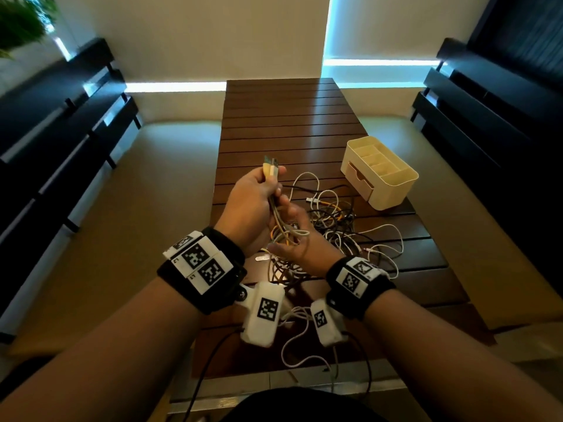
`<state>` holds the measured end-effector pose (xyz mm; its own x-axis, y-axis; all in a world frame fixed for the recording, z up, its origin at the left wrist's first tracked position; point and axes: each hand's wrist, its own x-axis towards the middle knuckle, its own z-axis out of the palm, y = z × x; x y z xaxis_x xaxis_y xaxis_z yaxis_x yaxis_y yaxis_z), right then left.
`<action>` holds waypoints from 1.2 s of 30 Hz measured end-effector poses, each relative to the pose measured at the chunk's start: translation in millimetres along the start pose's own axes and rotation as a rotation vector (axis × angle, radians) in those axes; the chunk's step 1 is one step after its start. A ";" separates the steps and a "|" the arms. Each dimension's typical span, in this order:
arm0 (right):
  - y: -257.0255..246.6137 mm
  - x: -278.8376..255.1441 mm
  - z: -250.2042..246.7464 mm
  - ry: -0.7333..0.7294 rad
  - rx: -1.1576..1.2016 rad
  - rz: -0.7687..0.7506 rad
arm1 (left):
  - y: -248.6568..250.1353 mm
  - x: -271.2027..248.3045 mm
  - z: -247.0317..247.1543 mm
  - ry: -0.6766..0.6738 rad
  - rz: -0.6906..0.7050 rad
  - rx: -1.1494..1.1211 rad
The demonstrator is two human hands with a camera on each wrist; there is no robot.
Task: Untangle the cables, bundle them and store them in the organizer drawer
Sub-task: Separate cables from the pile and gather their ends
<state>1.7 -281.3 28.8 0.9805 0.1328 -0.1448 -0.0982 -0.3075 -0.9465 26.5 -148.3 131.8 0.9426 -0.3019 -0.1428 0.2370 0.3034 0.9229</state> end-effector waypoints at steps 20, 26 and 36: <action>-3.9 -17.9 -9.1 -0.351 -0.329 0.243 | -20.2 19.6 -49.1 -0.085 -0.102 0.632; -2.8 -13.8 1.1 -0.373 -0.224 0.158 | -34.2 21.8 -51.7 -0.121 -0.109 0.511; -3.8 -15.2 -45.2 -0.015 -0.162 0.067 | -42.0 17.5 -55.4 -0.104 -0.095 0.427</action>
<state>-5.1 -324.8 47.7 0.9700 0.1207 -0.2110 -0.1329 -0.4638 -0.8759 46.0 -116.3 70.7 0.8876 -0.4062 -0.2173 0.1820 -0.1239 0.9754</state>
